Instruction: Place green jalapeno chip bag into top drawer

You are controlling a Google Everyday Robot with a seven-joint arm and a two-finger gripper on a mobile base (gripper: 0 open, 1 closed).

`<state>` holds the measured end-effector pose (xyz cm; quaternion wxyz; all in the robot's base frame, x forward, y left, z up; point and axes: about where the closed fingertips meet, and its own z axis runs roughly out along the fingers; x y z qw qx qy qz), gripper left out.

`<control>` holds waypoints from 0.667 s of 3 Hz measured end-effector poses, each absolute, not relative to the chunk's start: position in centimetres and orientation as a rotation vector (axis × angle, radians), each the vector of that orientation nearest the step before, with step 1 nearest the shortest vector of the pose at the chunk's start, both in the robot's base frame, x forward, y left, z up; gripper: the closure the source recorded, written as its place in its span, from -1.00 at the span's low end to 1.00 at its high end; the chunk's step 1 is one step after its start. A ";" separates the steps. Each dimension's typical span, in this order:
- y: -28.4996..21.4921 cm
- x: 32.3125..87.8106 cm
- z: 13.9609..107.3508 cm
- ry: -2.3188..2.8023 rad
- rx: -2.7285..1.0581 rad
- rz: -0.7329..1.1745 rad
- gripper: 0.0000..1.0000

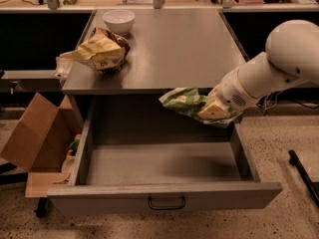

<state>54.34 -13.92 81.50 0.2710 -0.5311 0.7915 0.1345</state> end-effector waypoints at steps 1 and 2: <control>-13.9 54.0 78.0 2.201 -1.432 0.358 1.00; -13.6 52.9 72.3 2.290 -1.415 0.401 1.00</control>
Offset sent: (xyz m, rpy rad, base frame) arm -0.0280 0.0043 -0.1606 -0.0630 0.2341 -0.0856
